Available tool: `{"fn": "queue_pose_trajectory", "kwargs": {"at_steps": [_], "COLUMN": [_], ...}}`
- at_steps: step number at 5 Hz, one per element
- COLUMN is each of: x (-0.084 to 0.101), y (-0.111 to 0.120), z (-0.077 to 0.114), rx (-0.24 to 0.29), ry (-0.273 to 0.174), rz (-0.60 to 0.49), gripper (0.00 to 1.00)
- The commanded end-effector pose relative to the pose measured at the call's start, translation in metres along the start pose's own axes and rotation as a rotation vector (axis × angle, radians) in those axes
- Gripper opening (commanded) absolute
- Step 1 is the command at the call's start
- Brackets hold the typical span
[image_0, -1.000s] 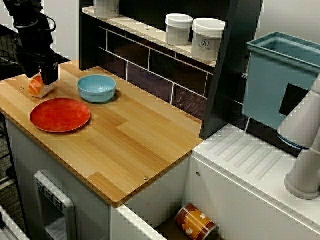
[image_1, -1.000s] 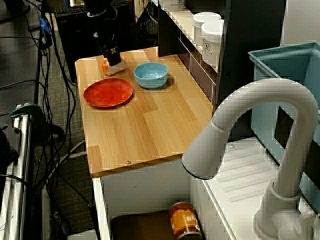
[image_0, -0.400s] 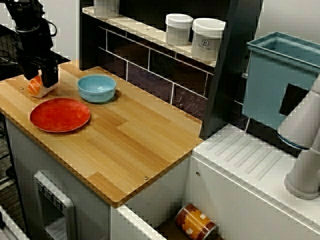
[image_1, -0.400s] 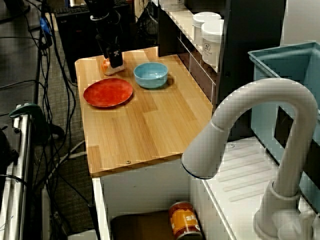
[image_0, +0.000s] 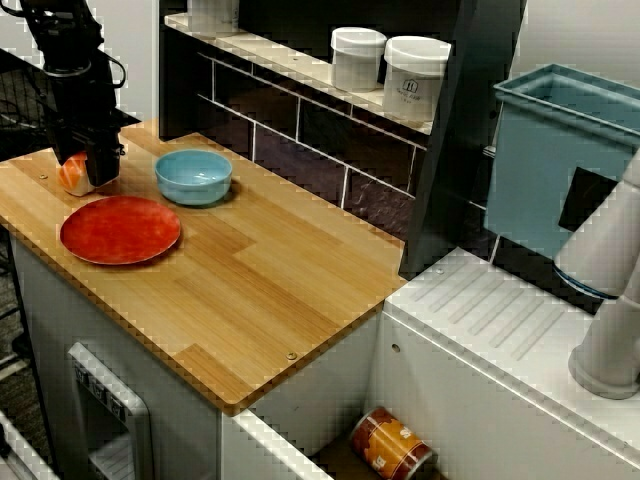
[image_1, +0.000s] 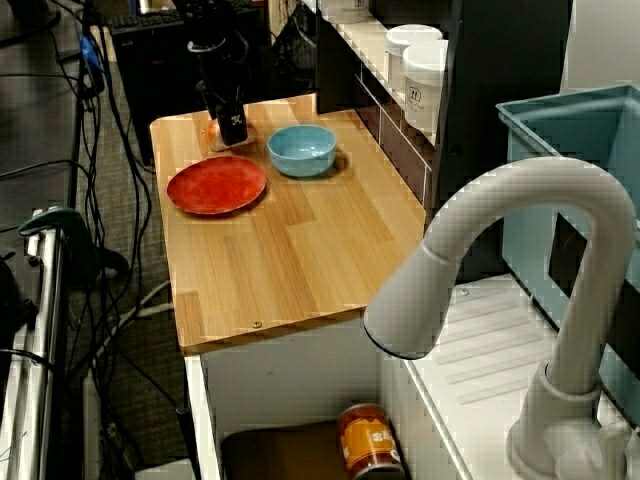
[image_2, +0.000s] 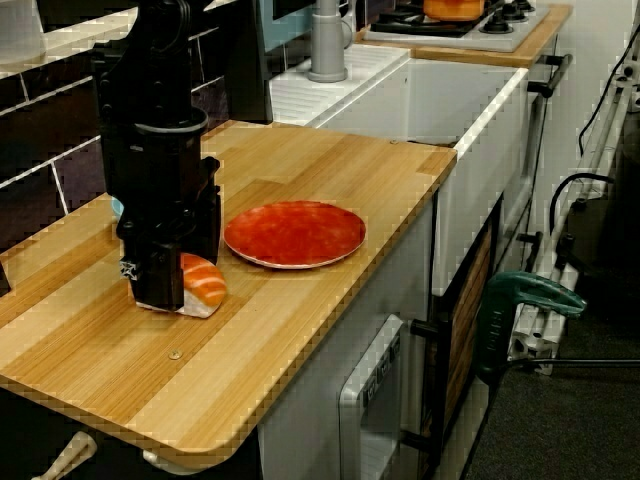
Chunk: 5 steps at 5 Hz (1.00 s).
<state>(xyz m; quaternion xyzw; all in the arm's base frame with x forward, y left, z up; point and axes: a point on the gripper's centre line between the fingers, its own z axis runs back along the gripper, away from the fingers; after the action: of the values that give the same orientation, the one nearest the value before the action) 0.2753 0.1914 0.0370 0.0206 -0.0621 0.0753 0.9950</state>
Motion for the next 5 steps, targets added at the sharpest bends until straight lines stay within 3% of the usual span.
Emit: {"fn": "queue_pose_trajectory", "kwargs": {"at_steps": [1,2,3,4,5], "x": [0.008,0.008,0.006,0.001,-0.01], "y": [-0.003,-0.012,-0.037,-0.071,-0.106], "z": [0.018,0.061,0.075,0.07,0.053], "rx": [-0.025,-0.104,-0.139,-0.105,-0.139], "ry": [0.042,0.051,0.033,0.009,-0.002], "rz": [-0.028,-0.085,-0.115,-0.163,-0.154], "gripper": [0.0,0.0,0.0,0.0,0.0]}}
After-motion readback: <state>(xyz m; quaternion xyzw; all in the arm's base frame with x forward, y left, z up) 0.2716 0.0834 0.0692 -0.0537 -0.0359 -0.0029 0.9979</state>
